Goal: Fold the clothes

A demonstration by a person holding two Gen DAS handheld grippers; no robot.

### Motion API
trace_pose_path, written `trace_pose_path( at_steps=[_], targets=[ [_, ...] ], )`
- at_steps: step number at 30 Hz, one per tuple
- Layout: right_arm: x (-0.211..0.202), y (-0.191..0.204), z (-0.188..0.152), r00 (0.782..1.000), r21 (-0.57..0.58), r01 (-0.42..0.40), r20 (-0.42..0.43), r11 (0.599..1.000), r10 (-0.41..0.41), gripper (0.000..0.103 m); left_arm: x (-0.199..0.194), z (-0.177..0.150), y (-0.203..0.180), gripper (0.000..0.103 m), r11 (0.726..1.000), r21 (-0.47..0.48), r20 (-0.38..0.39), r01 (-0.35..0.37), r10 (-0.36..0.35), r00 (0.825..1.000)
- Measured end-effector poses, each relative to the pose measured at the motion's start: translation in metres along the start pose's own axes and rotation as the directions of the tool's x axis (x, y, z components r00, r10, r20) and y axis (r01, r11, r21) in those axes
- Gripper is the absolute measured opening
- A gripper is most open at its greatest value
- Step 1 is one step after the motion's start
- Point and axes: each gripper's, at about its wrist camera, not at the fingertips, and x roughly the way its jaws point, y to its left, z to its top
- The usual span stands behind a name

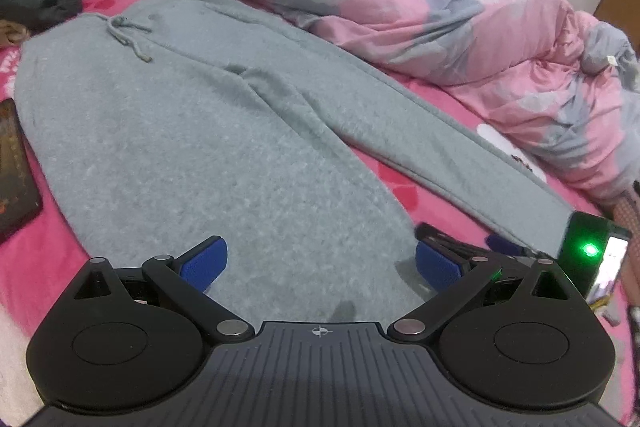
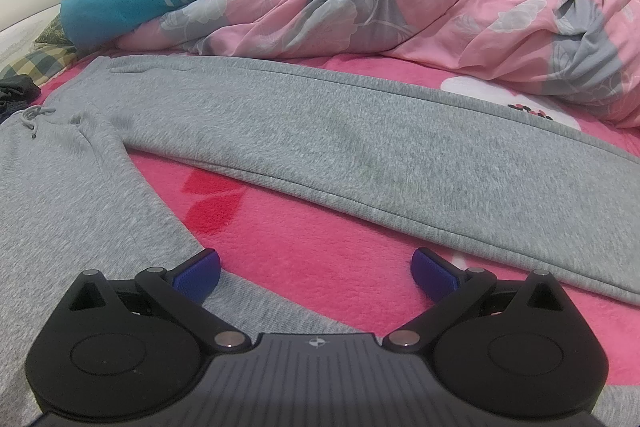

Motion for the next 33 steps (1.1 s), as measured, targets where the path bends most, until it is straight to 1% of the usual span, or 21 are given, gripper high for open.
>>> trace_pose_path(
  at_steps=[2, 7, 9, 15, 21, 23, 25, 26, 28, 31, 33],
  targets=[
    [0.0001, -0.0001, 0.0000, 1.000, 0.000, 0.000, 0.000, 1.000, 0.000, 0.103, 0.0001, 0.0011, 0.0026, 0.101, 1.000, -0.014, -0.003, 0.005, -0.005, 1.000],
    [-0.0001, -0.0001, 0.0001, 1.000, 0.000, 0.000, 0.000, 1.000, 0.000, 0.103, -0.0023, 0.0001, 0.0012, 0.101, 1.000, -0.009, 0.009, 0.000, 0.001, 1.000],
    [-0.0001, -0.0002, 0.0002, 1.000, 0.000, 0.000, -0.001, 1.000, 0.000, 0.103, -0.0019, -0.0008, -0.0017, 0.102, 1.000, 0.008, 0.004, 0.002, -0.002, 1.000],
    [-0.0003, 0.0001, 0.0002, 1.000, 0.000, -0.001, -0.002, 1.000, 0.001, 0.103, -0.0011, -0.0006, -0.0010, 0.102, 1.000, 0.008, 0.007, -0.004, 0.004, 1.000],
    [-0.0003, 0.0001, 0.0002, 1.000, 0.000, -0.001, -0.002, 1.000, 0.001, 0.103, 0.0001, 0.0021, 0.0044, 0.101, 1.000, -0.003, 0.005, -0.017, 0.017, 1.000],
    [-0.0004, 0.0001, 0.0002, 1.000, 0.000, -0.001, -0.002, 1.000, 0.001, 0.103, -0.0010, 0.0020, 0.0051, 0.101, 1.000, -0.021, 0.005, -0.012, 0.012, 1.000],
    [-0.0004, 0.0002, 0.0002, 1.000, 0.000, -0.001, -0.002, 1.000, 0.001, 0.103, -0.0020, 0.0001, 0.0020, 0.101, 1.000, -0.003, 0.005, 0.007, -0.007, 1.000],
    [-0.0004, 0.0001, 0.0002, 1.000, 0.000, -0.001, -0.002, 1.000, 0.001, 0.103, -0.0020, -0.0008, 0.0005, 0.101, 1.000, 0.011, 0.007, 0.003, -0.004, 1.000],
    [-0.0003, 0.0001, 0.0001, 1.000, 0.000, -0.001, -0.002, 1.000, 0.001, 0.103, -0.0017, -0.0020, 0.0012, 0.102, 1.000, 0.006, 0.016, -0.013, 0.013, 1.000],
    [-0.0002, 0.0001, 0.0001, 1.000, 0.000, -0.001, -0.001, 1.000, 0.001, 0.103, 0.0020, -0.0028, 0.0040, 0.101, 1.000, -0.011, -0.003, -0.013, 0.013, 1.000],
    [-0.0002, 0.0000, 0.0000, 1.000, 0.000, -0.001, -0.001, 1.000, 0.001, 0.103, 0.0038, -0.0042, 0.0036, 0.101, 1.000, 0.005, -0.005, -0.016, 0.016, 1.000]
  ],
)
